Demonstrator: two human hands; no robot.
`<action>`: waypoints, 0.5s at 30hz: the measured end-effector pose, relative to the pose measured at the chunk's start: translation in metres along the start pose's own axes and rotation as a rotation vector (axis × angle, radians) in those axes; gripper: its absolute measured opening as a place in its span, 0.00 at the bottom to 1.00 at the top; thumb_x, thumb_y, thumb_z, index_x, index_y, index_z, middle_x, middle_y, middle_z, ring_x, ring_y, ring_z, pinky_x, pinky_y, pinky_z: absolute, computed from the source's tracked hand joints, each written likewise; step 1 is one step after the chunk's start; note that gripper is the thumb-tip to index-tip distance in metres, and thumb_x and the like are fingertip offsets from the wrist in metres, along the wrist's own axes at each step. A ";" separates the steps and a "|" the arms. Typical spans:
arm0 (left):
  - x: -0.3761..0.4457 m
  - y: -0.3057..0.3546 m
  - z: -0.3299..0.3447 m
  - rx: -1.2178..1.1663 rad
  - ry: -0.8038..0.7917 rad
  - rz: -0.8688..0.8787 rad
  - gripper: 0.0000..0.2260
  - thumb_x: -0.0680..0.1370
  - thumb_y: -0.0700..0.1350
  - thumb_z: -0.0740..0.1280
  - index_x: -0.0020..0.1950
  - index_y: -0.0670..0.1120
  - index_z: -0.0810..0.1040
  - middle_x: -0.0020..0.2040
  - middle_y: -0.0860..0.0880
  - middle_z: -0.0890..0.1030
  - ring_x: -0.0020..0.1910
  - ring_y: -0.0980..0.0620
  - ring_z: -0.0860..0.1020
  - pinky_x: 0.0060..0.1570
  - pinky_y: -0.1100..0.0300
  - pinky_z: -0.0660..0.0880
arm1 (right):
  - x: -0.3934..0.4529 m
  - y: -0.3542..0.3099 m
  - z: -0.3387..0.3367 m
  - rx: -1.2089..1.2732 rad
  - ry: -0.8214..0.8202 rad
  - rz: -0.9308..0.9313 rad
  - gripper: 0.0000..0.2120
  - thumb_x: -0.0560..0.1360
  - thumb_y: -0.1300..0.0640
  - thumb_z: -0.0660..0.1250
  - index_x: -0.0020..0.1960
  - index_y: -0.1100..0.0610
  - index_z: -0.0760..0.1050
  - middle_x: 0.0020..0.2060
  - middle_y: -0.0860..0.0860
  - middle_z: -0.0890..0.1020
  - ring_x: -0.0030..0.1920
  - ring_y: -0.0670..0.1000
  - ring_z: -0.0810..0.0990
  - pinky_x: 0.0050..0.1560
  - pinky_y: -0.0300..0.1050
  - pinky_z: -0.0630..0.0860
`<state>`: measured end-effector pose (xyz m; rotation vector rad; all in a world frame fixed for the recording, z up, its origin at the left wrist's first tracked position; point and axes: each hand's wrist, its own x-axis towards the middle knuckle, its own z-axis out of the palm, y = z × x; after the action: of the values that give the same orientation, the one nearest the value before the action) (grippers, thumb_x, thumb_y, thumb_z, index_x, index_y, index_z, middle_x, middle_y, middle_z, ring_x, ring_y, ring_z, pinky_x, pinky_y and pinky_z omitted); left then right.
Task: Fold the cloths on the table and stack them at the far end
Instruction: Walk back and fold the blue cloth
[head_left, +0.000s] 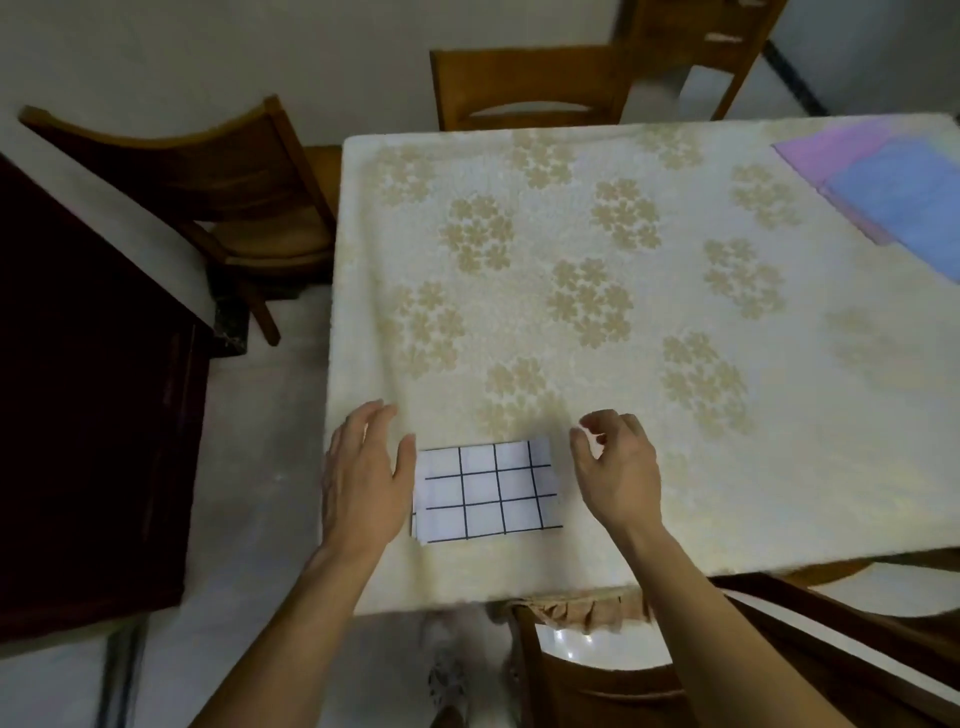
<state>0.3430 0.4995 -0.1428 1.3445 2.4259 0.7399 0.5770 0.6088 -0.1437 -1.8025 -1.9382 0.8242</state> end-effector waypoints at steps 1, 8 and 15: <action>0.004 0.007 -0.008 0.015 -0.010 0.049 0.20 0.80 0.51 0.60 0.69 0.43 0.74 0.70 0.44 0.73 0.68 0.42 0.71 0.67 0.43 0.70 | 0.000 -0.008 -0.008 -0.006 -0.002 -0.024 0.12 0.79 0.52 0.66 0.60 0.55 0.78 0.55 0.53 0.78 0.51 0.53 0.79 0.47 0.42 0.70; 0.023 0.069 -0.082 0.159 0.080 0.352 0.27 0.78 0.59 0.54 0.74 0.49 0.71 0.76 0.49 0.69 0.76 0.48 0.64 0.75 0.45 0.57 | -0.010 -0.079 -0.072 -0.163 0.046 -0.256 0.28 0.77 0.40 0.61 0.72 0.53 0.72 0.69 0.55 0.75 0.67 0.57 0.72 0.67 0.54 0.70; 0.034 0.126 -0.151 0.287 0.150 0.505 0.31 0.76 0.64 0.52 0.78 0.54 0.64 0.78 0.52 0.65 0.78 0.50 0.60 0.76 0.49 0.50 | -0.033 -0.147 -0.139 -0.358 0.211 -0.388 0.36 0.74 0.31 0.49 0.78 0.43 0.61 0.78 0.50 0.63 0.79 0.55 0.57 0.78 0.58 0.52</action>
<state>0.3438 0.5376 0.0528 2.1325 2.3901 0.6329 0.5546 0.5975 0.0602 -1.5304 -2.2884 0.1620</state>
